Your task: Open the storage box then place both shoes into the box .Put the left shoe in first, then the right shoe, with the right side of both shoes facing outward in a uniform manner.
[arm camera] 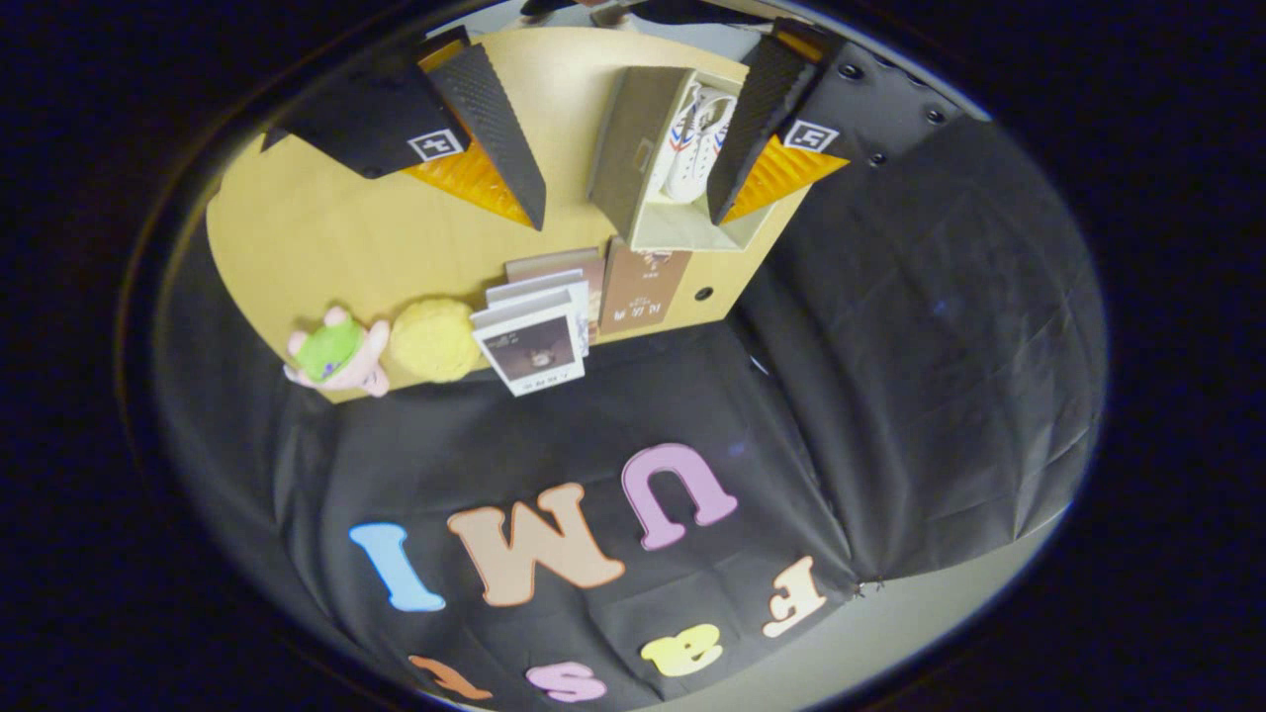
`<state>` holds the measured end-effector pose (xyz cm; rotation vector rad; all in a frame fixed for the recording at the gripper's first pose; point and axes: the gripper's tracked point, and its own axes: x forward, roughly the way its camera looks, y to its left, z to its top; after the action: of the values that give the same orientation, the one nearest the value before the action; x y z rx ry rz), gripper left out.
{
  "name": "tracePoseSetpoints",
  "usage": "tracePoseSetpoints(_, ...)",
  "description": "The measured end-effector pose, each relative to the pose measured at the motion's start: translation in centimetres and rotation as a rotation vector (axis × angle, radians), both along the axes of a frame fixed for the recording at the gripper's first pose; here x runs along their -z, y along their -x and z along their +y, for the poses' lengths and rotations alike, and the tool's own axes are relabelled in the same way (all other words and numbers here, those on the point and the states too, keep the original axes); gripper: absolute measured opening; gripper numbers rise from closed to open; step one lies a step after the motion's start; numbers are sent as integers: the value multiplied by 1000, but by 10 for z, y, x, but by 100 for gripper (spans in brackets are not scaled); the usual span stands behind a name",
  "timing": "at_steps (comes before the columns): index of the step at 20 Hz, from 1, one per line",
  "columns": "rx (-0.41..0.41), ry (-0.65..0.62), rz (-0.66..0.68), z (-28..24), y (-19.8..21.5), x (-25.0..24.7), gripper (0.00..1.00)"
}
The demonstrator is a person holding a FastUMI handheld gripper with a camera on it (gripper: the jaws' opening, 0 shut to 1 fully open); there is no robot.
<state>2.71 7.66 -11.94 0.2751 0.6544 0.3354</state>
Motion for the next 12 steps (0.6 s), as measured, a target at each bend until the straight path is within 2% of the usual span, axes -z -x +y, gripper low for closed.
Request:
tracePoseSetpoints(4, 57, 46, -139, -46, -10, -34, 100)
tracePoseSetpoints(8, 151, 129, -273, -96, -16, -58, 100)
tracePoseSetpoints(12, 203, 189, -378, -121, -20, -75, 100)
